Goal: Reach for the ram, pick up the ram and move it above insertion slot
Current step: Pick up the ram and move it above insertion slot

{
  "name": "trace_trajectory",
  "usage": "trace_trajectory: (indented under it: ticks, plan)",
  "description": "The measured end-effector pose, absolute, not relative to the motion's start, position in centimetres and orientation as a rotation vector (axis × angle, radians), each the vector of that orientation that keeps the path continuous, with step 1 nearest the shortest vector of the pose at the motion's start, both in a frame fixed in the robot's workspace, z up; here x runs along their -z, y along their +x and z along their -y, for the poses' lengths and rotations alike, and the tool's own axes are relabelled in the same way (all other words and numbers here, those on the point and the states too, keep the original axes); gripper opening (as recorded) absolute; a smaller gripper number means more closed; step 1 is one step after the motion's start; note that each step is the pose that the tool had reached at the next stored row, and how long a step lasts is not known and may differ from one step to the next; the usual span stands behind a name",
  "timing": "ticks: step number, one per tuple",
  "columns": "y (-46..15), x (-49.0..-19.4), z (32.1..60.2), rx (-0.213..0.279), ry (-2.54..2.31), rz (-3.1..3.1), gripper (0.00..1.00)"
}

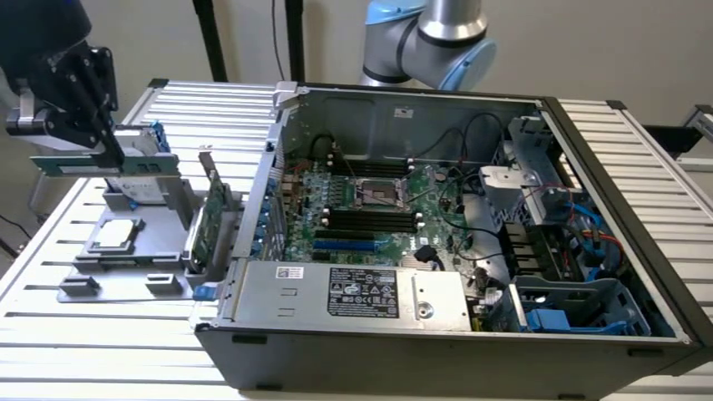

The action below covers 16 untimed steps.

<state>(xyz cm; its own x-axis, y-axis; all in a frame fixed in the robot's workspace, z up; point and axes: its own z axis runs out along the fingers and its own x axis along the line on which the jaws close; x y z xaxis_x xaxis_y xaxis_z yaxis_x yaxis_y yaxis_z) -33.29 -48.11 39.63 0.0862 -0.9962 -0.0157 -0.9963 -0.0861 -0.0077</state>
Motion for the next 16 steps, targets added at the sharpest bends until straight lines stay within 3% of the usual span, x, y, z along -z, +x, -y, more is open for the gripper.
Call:
trace_trajectory:
  ticks: [16]
  plan:
    - [-29.1, -40.5, 46.8, -0.013, -2.302, -2.111, 0.13]
